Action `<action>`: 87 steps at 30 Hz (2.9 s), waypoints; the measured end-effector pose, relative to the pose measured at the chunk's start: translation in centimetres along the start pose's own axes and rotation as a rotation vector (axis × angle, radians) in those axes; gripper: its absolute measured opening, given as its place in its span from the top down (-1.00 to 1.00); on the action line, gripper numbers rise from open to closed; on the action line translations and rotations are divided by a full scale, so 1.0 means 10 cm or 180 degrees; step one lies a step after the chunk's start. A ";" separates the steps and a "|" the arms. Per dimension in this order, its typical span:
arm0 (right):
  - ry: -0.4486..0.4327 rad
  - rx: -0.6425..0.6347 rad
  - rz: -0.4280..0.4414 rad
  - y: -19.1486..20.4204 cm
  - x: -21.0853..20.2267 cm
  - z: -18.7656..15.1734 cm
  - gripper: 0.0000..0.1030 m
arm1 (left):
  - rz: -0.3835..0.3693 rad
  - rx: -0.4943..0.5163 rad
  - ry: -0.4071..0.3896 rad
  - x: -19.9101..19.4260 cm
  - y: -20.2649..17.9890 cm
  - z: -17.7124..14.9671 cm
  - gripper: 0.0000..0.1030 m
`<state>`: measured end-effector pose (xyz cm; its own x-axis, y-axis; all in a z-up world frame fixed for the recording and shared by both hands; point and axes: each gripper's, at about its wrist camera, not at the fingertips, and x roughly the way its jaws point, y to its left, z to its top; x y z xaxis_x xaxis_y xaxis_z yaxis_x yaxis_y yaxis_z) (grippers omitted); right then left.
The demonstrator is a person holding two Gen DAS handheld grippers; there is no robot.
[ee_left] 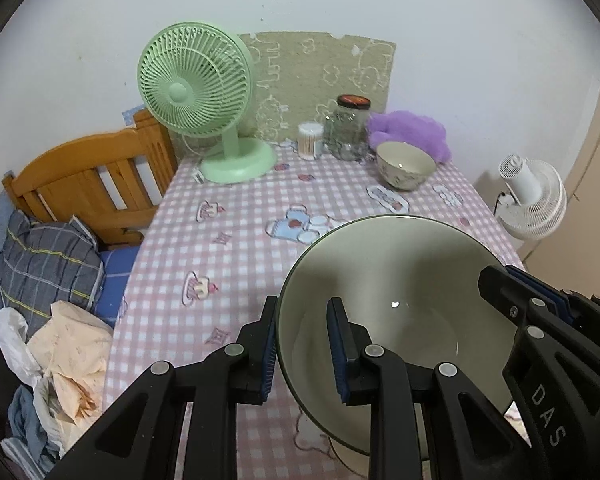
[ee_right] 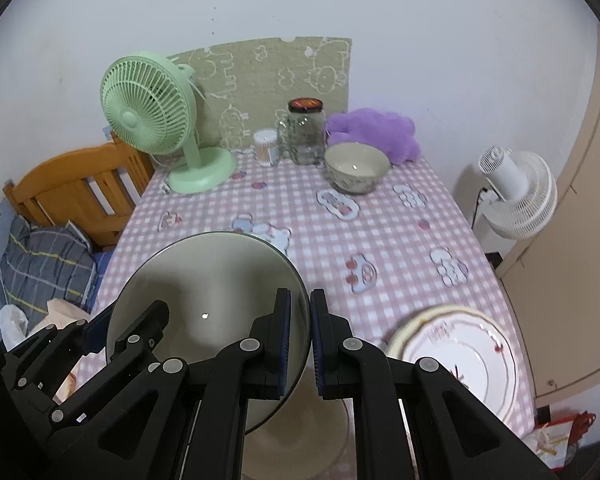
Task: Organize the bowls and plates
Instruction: 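Carry the cream bowl with both tools toward the plate stack, then lower the cream bowl beside the plate stack and open both tools, then move both tools to the last cream bowl beside the glass jar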
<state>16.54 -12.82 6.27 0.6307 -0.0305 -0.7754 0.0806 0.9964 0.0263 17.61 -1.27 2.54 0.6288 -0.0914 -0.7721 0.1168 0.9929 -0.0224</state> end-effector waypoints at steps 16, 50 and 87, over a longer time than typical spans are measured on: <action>0.0359 -0.0103 0.0027 -0.20 0.11 -0.58 0.75 | 0.0078 -0.0019 0.0304 0.14 -0.20 -0.58 0.59; 0.0794 0.0050 -0.0078 -0.27 0.58 -0.81 0.69 | -0.0226 0.0115 0.0758 0.51 -0.22 -0.73 0.41; -0.0031 -0.0159 0.0375 -0.90 0.49 0.82 -0.50 | -0.0062 -0.0142 -0.0020 0.41 -0.85 0.81 -0.51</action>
<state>25.23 -22.56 7.46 0.6411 0.0864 -0.7625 -0.0328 0.9958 0.0852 25.44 -10.75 4.68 0.6317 -0.1112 -0.7672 0.0947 0.9933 -0.0660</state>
